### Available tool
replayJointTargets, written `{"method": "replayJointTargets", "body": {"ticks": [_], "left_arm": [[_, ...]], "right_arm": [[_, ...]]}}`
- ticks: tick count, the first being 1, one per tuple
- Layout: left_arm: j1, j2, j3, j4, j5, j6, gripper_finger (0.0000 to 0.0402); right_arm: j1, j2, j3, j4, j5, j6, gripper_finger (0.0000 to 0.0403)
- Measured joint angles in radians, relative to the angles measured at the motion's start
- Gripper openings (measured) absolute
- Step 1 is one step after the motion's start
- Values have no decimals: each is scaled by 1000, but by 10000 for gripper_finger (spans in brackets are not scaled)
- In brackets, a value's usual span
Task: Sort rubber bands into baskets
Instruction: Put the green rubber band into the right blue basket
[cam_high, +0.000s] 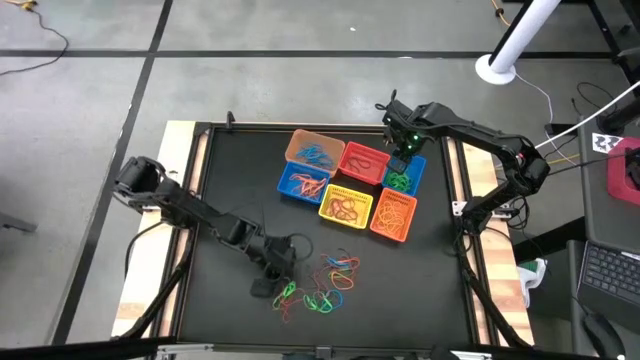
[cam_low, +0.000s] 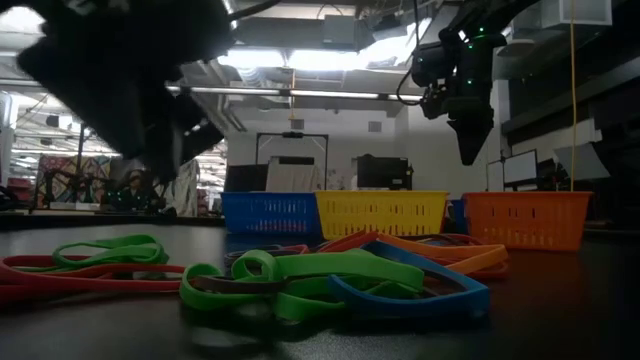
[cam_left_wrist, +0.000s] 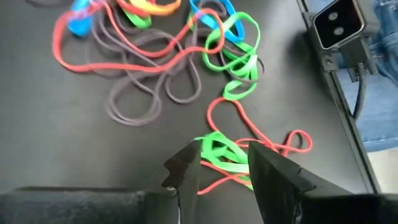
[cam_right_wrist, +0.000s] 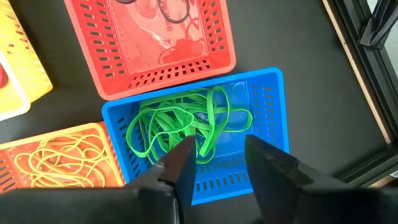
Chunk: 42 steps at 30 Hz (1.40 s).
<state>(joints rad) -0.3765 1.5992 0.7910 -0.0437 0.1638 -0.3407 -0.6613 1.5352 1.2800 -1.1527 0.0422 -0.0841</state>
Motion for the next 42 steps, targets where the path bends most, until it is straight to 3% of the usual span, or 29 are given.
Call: {"method": "replayJointTargets", "body": {"ticks": [12,24,28,35,42], "left_arm": [[-60,95,0,57,-123,-105,129],[-69,143,0,66,-129,-105,128],[-69,144,0,82,-129,-101,103],[-65,144,2,95,-128,-103,12],[-33,144,50,97,-127,-49,10]], "right_arm": [[0,0,0,0,0,0,138],[0,0,0,4,-1,0,138],[0,0,0,4,-1,0,138],[0,0,0,12,-9,0,138],[0,0,0,64,-162,1,138]]}}
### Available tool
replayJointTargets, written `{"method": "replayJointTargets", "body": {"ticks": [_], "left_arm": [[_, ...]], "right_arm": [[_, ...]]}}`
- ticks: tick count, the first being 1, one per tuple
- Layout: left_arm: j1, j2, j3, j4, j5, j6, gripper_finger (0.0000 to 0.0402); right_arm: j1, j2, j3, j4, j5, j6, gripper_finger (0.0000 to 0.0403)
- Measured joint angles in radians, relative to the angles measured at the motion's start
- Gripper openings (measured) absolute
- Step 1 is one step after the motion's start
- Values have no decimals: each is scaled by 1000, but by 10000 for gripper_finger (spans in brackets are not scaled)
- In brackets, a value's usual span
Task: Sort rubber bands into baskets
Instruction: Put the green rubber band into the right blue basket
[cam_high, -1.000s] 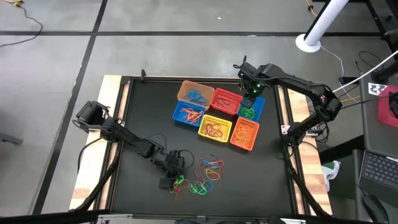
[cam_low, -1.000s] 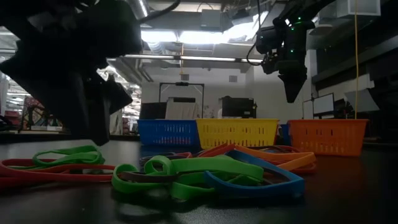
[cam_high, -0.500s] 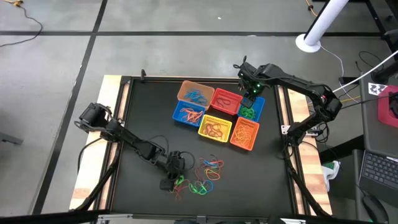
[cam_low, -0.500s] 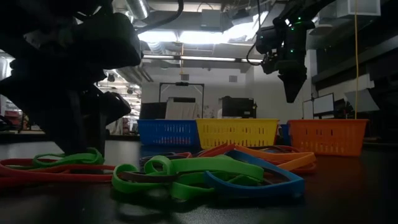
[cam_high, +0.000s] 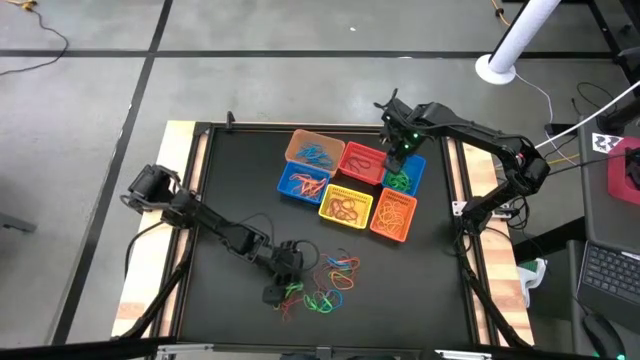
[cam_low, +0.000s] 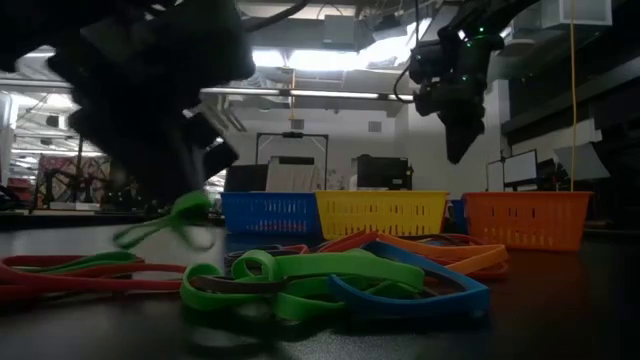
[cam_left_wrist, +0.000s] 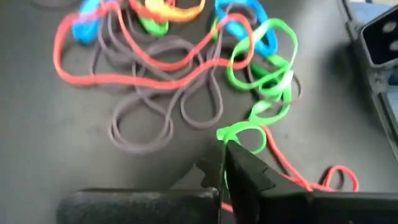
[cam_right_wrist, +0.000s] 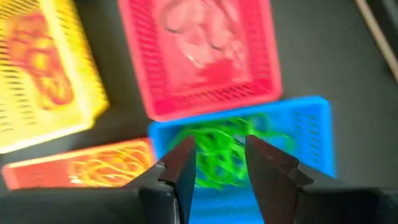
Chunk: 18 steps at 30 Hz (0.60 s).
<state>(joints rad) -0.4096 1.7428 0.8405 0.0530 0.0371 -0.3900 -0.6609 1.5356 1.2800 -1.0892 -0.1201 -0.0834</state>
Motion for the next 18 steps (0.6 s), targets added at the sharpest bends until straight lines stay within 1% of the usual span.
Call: {"method": "replayJointTargets", "body": {"ticks": [4,8,11,13,18], "left_arm": [[28,0,21,-16,4,80,4],[60,-1,25,-18,5,153,5],[98,-1,25,-19,5,212,3],[131,-1,25,-15,4,284,5],[241,-1,25,56,-48,402,2]], "right_arm": [[0,0,0,36,-112,0,138],[0,0,0,67,-190,0,138],[0,0,0,91,-237,0,138],[0,0,0,109,-262,-1,138],[1,0,0,154,-295,-2,138]]}}
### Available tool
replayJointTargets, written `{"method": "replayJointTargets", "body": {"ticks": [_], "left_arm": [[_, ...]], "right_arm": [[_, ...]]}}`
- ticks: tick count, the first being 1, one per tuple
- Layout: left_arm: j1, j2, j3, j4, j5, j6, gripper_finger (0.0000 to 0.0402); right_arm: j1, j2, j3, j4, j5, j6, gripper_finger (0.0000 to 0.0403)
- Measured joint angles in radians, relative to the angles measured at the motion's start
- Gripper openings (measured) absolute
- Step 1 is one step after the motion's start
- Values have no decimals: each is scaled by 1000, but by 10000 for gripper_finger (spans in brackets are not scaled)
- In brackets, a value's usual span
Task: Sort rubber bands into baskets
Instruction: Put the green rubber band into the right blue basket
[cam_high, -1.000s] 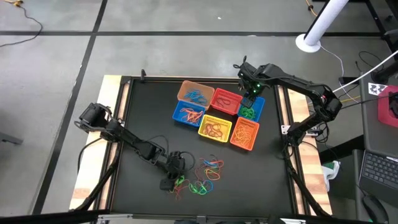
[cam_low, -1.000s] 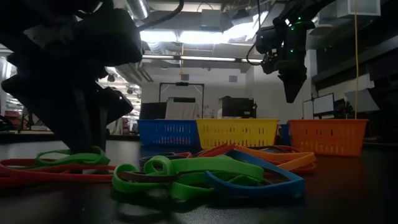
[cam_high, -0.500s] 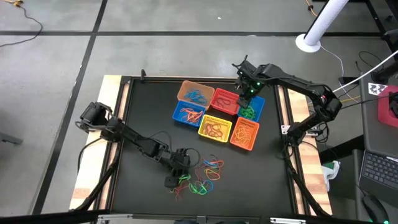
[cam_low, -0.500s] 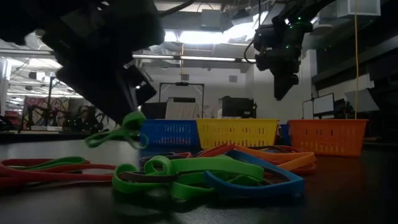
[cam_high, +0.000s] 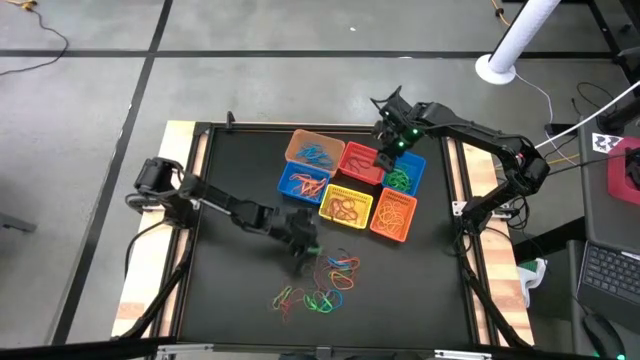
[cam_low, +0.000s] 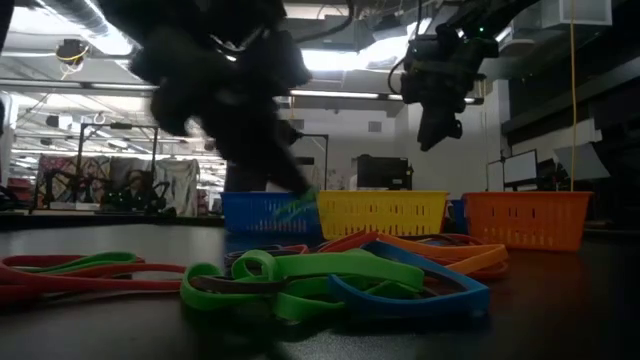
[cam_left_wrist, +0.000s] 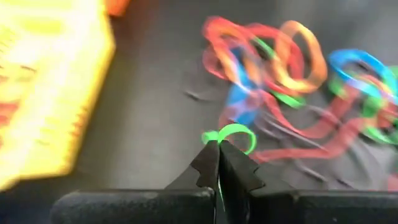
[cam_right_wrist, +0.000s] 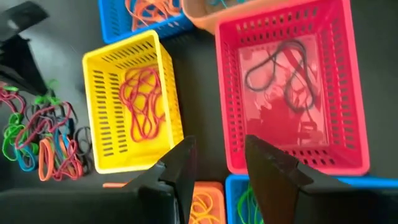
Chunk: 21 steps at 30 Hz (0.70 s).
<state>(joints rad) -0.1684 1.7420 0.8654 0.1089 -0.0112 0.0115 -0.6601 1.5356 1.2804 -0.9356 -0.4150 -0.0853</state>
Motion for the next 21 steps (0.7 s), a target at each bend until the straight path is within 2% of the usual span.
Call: {"method": "replayJointTargets", "body": {"ticks": [7,12,17,21], "left_arm": [[160,0,0,247,-5,76,5],[258,0,1,429,-23,76,4],[335,0,1,512,-24,70,3],[377,0,1,531,-24,69,5]], "right_arm": [[0,0,0,48,-18,1,138],[11,0,0,109,-122,2,138],[81,1,0,192,-139,2,138],[168,8,0,283,-99,7,138]]}}
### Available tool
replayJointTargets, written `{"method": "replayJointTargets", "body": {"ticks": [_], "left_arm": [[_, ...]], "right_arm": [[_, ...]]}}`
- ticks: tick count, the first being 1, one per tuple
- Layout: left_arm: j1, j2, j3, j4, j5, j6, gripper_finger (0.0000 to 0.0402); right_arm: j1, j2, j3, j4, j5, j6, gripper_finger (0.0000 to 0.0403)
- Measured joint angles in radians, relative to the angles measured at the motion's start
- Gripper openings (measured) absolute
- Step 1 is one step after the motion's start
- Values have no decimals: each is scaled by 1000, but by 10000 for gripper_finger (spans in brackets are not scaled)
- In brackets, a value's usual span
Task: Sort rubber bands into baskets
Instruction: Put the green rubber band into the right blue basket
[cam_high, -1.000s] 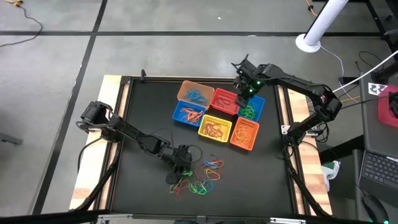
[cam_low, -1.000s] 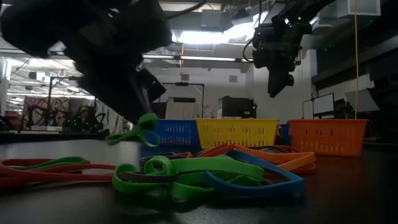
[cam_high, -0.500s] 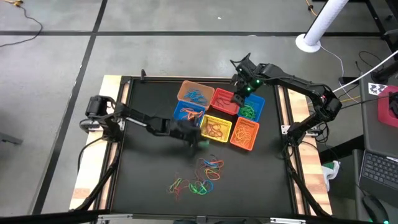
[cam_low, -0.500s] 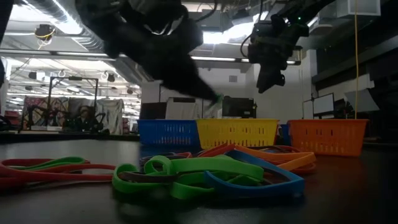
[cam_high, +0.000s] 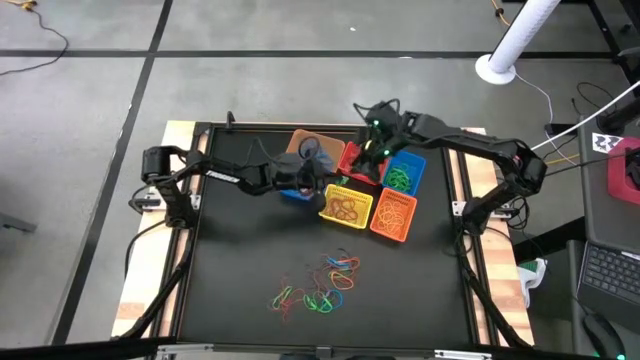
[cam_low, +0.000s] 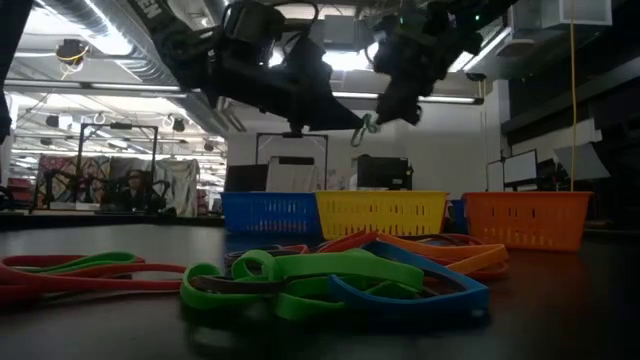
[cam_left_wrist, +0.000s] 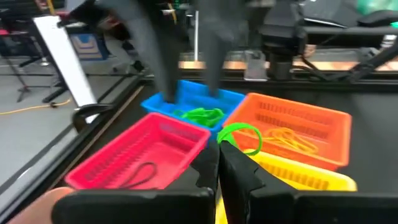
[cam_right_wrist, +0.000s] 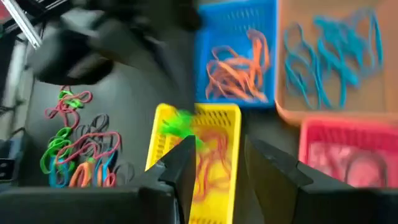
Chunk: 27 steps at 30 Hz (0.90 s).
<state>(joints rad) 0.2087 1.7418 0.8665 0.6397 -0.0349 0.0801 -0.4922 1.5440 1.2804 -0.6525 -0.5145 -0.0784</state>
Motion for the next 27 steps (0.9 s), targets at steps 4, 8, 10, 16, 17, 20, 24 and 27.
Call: {"method": "replayJointTargets", "body": {"ticks": [4,8,10,16,17,20,24,27], "left_arm": [[16,0,0,1,0,-5,4],[9,0,0,0,0,-5,4],[6,0,0,0,0,-5,6],[1,0,0,0,1,-5,3],[1,0,0,0,0,-5,5],[1,0,0,0,1,-5,5],[1,0,0,0,1,-11,3],[1,0,0,0,1,-23,6]], "right_arm": [[95,-1,0,85,130,0,138],[171,-1,0,104,296,4,138],[202,-1,0,102,375,41,138],[259,-1,0,89,445,161,138],[264,-1,0,84,445,168,138],[267,-1,0,60,444,193,138],[263,-1,0,24,467,207,138],[263,-1,0,20,497,208,138]]}}
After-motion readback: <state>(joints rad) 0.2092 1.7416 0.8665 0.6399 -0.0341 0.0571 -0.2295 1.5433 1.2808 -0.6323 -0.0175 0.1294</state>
